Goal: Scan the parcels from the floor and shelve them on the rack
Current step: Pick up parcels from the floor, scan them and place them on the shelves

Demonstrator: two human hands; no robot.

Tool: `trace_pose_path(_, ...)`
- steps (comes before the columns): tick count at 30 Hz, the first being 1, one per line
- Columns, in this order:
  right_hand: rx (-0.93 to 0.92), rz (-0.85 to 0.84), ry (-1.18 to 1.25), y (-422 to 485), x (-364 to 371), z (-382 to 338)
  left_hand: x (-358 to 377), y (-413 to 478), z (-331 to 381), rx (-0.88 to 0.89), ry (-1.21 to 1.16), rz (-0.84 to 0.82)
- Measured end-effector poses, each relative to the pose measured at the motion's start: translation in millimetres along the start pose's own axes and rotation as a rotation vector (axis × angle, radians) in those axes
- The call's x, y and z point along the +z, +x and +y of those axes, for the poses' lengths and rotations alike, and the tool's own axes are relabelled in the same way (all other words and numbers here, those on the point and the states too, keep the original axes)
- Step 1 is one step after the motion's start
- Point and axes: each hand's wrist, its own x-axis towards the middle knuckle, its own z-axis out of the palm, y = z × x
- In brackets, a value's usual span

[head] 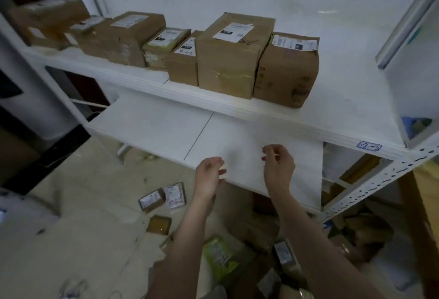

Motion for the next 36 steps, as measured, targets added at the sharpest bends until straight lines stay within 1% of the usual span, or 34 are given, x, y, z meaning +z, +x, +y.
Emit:
trace_pose_path(3,0.038,-0.152,-0.014,-31,-1,25,-36,-26,-39,-0.053,0.005,0.118)
trace_pose_path(6,0.075,-0.338,-0.085,-64,0,48,-72,-58,-64,-0.120,0.018,0.209)
trace_pose_path(9,0.127,-0.490,-0.096,-99,-2,60,-104,-95,-85,-0.136,-0.052,0.344)
trace_pose_path(16,0.188,-0.703,-0.150,-183,-7,86,-166,-197,-137,-0.155,-0.166,0.568)
trace_pose_path(21,0.234,-0.841,-0.190,-228,-4,105,-194,-240,-178,-0.215,-0.215,0.680)
trace_pose_path(24,0.272,-0.857,-0.212,-235,-1,111,-203,-245,-188,-0.230,-0.218,0.698)
trace_pose_path(29,0.275,-0.832,-0.295,-222,17,122,-207,-224,-190,-0.244,-0.197,0.663)
trace_pose_path(33,0.311,-0.806,-0.329,-210,54,126,-221,-186,-181,-0.256,-0.143,0.611)
trace_pose_path(36,0.336,-0.817,-0.342,-203,95,128,-242,-146,-171,-0.262,-0.084,0.569)
